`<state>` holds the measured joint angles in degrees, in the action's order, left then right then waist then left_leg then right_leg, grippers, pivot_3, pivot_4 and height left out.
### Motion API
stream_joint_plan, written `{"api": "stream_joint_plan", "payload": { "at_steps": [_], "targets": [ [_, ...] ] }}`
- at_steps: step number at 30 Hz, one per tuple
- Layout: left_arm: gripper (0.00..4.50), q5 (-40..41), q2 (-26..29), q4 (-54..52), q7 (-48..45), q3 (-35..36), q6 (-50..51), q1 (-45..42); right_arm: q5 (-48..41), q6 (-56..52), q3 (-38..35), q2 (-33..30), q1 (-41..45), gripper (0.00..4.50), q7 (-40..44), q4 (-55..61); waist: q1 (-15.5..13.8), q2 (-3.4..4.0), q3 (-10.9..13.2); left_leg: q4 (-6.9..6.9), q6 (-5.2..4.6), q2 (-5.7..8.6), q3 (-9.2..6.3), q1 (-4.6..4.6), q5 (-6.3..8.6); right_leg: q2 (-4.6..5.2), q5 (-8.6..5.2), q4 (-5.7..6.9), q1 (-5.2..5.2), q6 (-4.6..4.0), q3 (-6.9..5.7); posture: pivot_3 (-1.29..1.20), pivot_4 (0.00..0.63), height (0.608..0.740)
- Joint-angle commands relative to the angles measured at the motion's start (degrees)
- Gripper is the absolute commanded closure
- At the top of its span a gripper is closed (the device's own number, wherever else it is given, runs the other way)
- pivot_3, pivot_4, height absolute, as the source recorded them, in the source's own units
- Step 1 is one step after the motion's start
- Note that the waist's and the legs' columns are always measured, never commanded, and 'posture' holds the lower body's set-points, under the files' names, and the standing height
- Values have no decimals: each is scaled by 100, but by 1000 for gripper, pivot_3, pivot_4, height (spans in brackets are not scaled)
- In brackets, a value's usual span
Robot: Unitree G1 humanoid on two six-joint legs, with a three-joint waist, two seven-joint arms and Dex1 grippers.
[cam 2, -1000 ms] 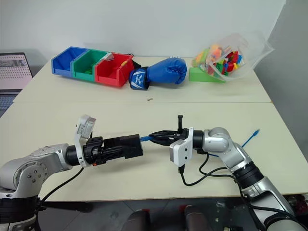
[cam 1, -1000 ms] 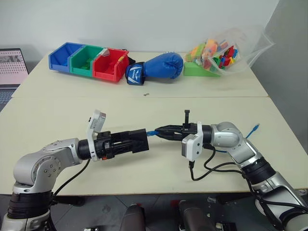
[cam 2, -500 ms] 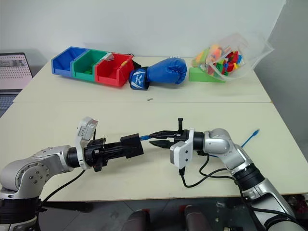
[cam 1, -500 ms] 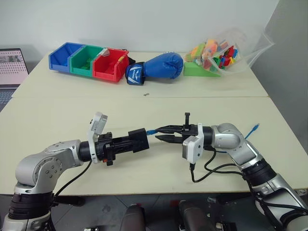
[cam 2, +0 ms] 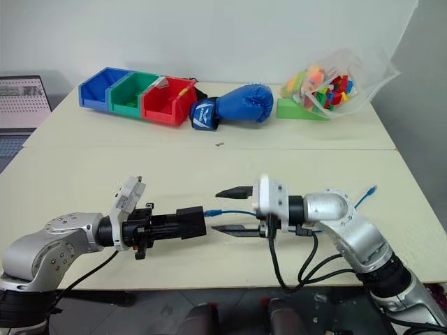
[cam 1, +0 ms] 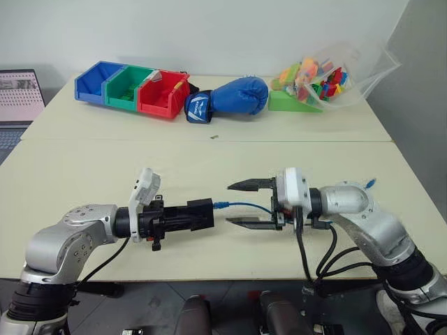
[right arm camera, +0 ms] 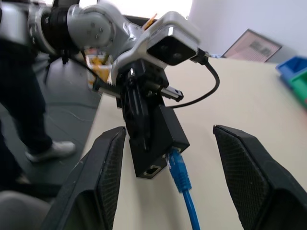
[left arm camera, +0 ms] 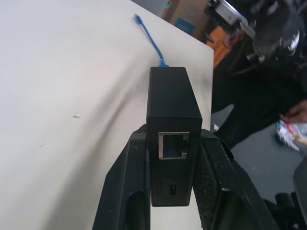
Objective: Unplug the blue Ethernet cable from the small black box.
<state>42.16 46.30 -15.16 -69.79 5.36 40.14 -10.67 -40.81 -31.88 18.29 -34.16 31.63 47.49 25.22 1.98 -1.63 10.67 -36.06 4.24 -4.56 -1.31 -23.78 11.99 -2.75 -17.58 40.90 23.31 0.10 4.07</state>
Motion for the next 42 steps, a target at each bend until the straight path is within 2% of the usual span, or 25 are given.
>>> {"api": "stream_joint_plan", "payload": {
  "at_steps": [1, 8, 21, 34, 42],
  "targets": [
    [3705, 9, 63, -151, -218, 14, -254, -189, -805, -1019, -339, 194, 196, 1429, -245, 107, -4, 0, 0, 0, 0, 0, 0, 0, 0, 0, 0, -1, 0, 0, -1, 0, 150, 740],
    [3705, 199, 58, -211, -327, 76, -170, -289, -792, -1458, -352, 562, 174, 1429, -251, -294, 2, 0, 0, 2, -2, 0, 4, -6, 1, -3, -1, -5, 6, 0, -1, 0, 150, 740],
    [3705, 243, 122, -269, -344, 90, -88, -299, -485, -1612, -289, 673, 243, 1429, 170, -643, 5, 0, 0, 2, -2, -1, 4, -7, 1, -5, -1, -5, 8, 0, -3, 0, 150, 740],
    [3705, 239, 111, -317, -296, 91, -67, -264, -271, -1769, -250, 743, 275, 1429, 250, -622, 6, 0, 0, 2, -2, -1, 5, -7, 1, -5, -2, -5, 9, 0, -3, 0, 150, 740],
    [3705, 167, 155, -348, -324, 47, -113, -199, -275, -1948, -299, 714, 317, 2908, 394, -616, 8, 0, 0, 3, -2, -1, 5, -7, 1, -5, -2, -5, 9, 0, -3, 0, 150, 740]
  ]
}}
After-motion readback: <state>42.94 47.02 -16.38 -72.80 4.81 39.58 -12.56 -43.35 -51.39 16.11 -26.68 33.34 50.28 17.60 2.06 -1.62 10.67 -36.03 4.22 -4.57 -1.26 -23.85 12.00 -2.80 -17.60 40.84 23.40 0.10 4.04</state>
